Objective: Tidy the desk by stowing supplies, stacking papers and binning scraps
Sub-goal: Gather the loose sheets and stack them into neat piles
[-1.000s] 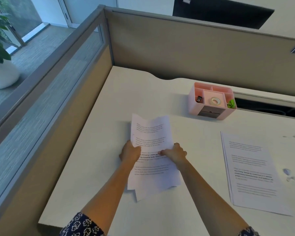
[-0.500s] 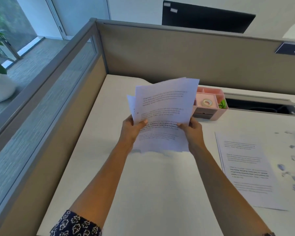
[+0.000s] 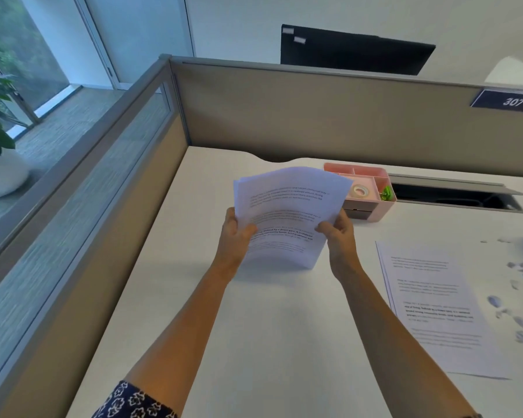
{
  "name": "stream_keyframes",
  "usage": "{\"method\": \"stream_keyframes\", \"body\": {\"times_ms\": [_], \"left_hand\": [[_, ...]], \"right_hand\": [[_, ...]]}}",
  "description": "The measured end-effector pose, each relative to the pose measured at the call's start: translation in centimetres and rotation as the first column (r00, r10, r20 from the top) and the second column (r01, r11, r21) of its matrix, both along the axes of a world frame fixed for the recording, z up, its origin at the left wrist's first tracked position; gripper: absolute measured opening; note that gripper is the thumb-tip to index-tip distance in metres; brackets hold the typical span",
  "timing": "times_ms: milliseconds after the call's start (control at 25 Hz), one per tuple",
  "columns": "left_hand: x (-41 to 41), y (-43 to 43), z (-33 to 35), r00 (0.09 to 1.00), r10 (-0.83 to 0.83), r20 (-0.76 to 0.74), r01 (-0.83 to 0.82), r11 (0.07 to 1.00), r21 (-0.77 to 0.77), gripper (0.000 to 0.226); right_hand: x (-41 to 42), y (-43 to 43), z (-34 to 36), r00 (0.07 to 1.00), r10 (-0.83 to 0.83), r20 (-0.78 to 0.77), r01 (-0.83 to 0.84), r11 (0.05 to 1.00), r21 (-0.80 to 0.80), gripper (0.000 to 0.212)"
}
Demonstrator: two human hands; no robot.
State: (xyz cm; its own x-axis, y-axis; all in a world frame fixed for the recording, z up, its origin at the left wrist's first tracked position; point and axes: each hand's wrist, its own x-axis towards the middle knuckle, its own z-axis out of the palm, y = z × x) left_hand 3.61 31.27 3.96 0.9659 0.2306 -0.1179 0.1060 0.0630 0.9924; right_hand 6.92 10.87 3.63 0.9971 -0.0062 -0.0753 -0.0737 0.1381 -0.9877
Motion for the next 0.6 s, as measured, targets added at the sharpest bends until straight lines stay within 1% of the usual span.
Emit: {"method": "stream_keyframes", "body": {"times_ms": [80,160,240,320,360,440,520,600], "left_hand": [[-0.3,-0.4,-0.7,0.997,0.003,-0.074,-0.004,1.000,-0.004,0.030],[-0.5,-0.5,-1.7,0.989,-0.001,-0.147,0.001,1.000,0.004,0.027],[-0.6,-0.5,-3.0,0.982,-0.008,-0.187,0.019,0.998,0.061,0.024],[-0.8,-0.7,-3.8,0.984,-0.005,-0.181,0.029,0.991,0.130,0.024],[-0.9,-1.0,-4.0,0.985,0.000,-0.174,0.027,0.988,0.153,0.025],[-1.0,-1.8,-4.3,0.983,-0.005,-0.181,0.042,0.979,0.199,0.026],[-1.1,-3.0,-4.0,0.975,-0.042,-0.219,0.095,0.967,0.237,0.022],[-1.2,-4.9,-3.7,0.963,-0.094,-0.253,0.165,0.947,0.276,0.023]], "right_hand": [[-0.1,0.0,-1.4,0.997,0.007,-0.075,-0.009,0.999,-0.033,0.060],[-0.2,-0.2,-3.1,0.986,0.012,-0.168,-0.031,0.993,-0.112,0.054],[-0.7,-0.4,-4.6,0.975,0.033,-0.218,-0.078,0.977,-0.198,0.048],[-1.7,-0.7,-5.8,0.981,0.050,-0.189,-0.100,0.959,-0.264,0.040],[-2.1,-1.1,-6.1,0.986,0.033,-0.166,-0.079,0.956,-0.282,0.035],[-2.8,-2.0,-6.2,0.991,-0.044,-0.128,0.004,0.954,-0.301,0.025],[-3.4,-3.4,-5.7,0.986,-0.122,-0.114,0.081,0.946,-0.315,0.014],[-4.1,-5.4,-5.1,0.979,-0.173,-0.108,0.125,0.927,-0.352,0.011]]}}
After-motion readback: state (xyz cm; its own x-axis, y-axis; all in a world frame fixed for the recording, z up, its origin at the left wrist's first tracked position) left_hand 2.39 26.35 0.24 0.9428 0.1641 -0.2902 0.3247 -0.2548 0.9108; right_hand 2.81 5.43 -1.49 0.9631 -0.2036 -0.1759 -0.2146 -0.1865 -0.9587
